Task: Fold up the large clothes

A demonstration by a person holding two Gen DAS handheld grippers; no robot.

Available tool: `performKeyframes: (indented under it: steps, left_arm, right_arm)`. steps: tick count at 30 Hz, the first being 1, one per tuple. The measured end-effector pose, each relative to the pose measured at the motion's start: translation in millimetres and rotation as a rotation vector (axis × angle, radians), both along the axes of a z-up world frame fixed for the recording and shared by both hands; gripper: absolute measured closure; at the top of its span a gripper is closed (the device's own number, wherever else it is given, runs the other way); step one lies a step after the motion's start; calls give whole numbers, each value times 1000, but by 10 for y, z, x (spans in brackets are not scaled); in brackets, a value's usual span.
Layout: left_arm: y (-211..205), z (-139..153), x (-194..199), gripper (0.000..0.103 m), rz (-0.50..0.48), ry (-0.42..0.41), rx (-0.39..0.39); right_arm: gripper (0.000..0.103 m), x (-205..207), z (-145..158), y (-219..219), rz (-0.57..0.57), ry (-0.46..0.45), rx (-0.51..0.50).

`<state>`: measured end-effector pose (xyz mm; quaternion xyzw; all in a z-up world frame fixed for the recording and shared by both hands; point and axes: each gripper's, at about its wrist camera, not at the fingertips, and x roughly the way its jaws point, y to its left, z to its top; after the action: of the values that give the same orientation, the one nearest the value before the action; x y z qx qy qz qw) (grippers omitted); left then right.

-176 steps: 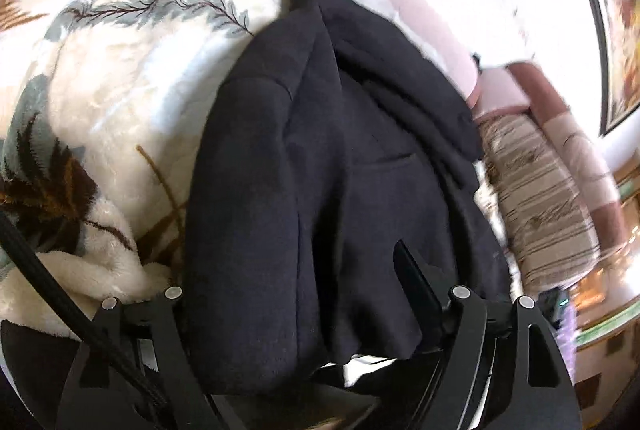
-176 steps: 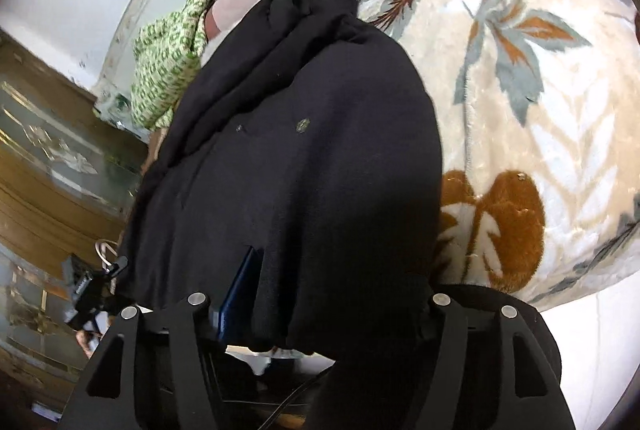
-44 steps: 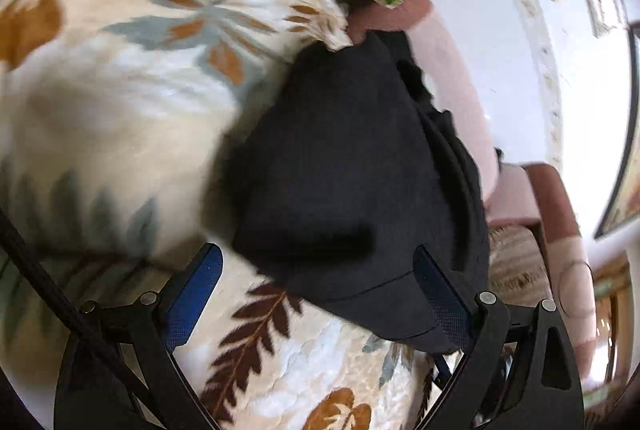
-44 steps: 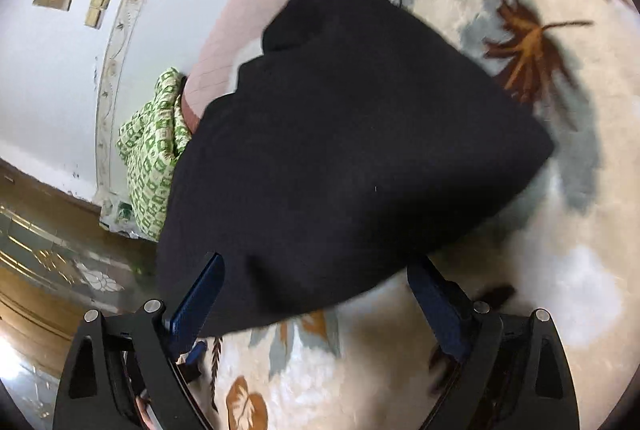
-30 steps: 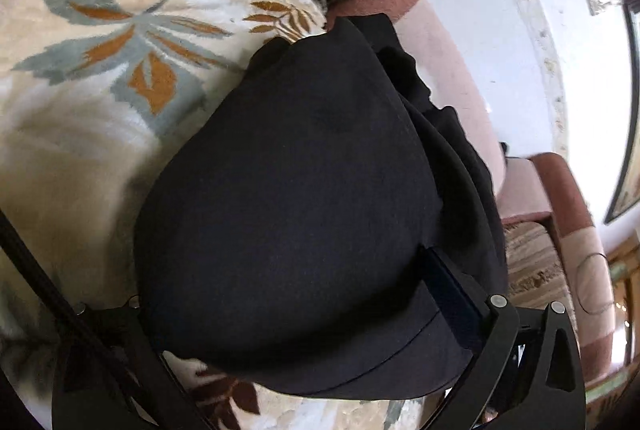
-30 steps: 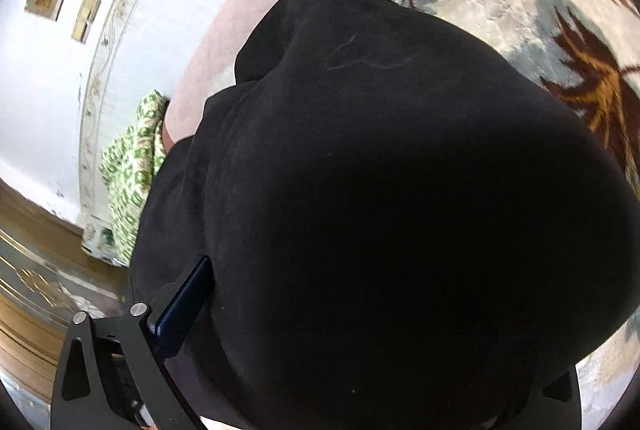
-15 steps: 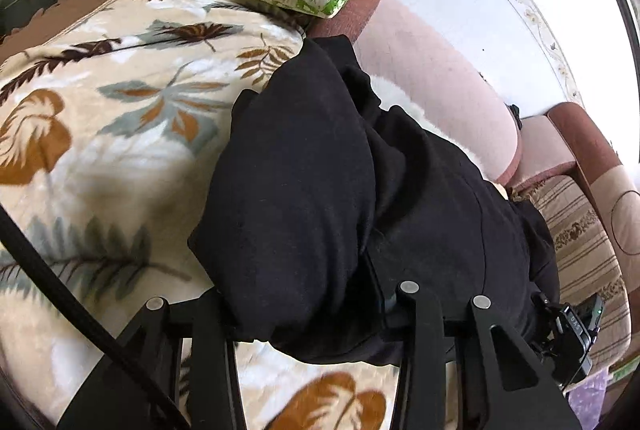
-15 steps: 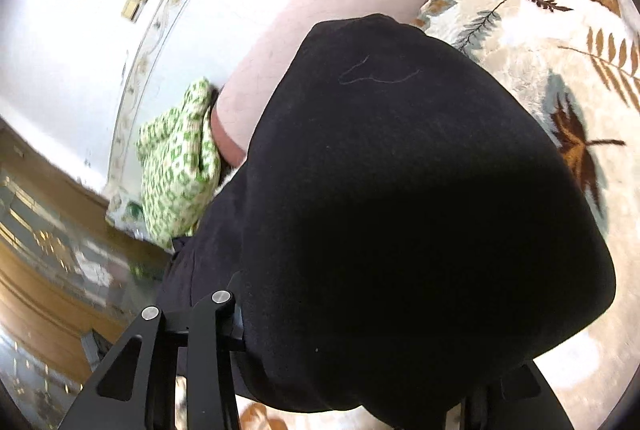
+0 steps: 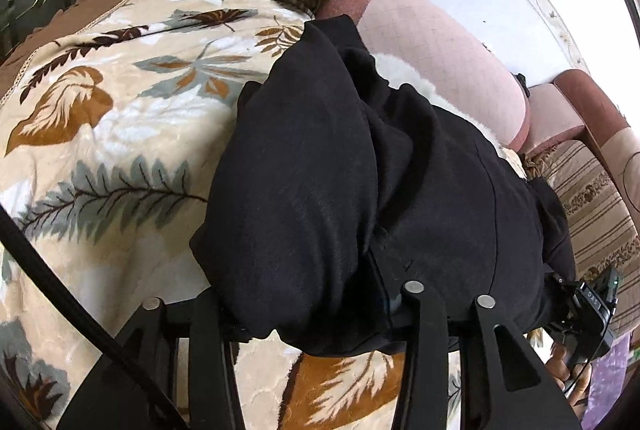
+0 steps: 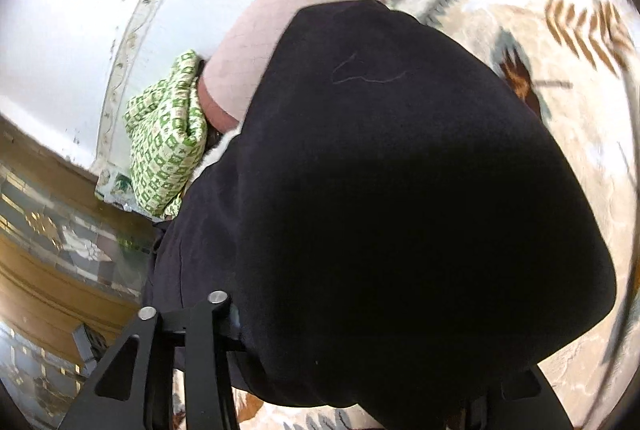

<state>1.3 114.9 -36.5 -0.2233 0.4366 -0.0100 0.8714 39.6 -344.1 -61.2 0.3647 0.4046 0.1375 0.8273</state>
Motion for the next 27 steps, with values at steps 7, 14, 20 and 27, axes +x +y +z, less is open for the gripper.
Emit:
performKeyframes:
  steps: [7,14,20,27]
  left_arm:
    - [66,-10,-205,39,70,31,-39]
    - [107,401,-703,34,155,-114,154]
    - [-87,667,-338,24,119,-188,210]
    - [78,246,640,20,159,-76,208]
  right_arm:
    - [21,20,-313,-196,-92,155,95]
    - [20,-484,-140,-476,-287,132,105]
    - [20,-551,76,-273,-405,119,-131]
    - [18,-797,410,-102,-631,-10,-410]
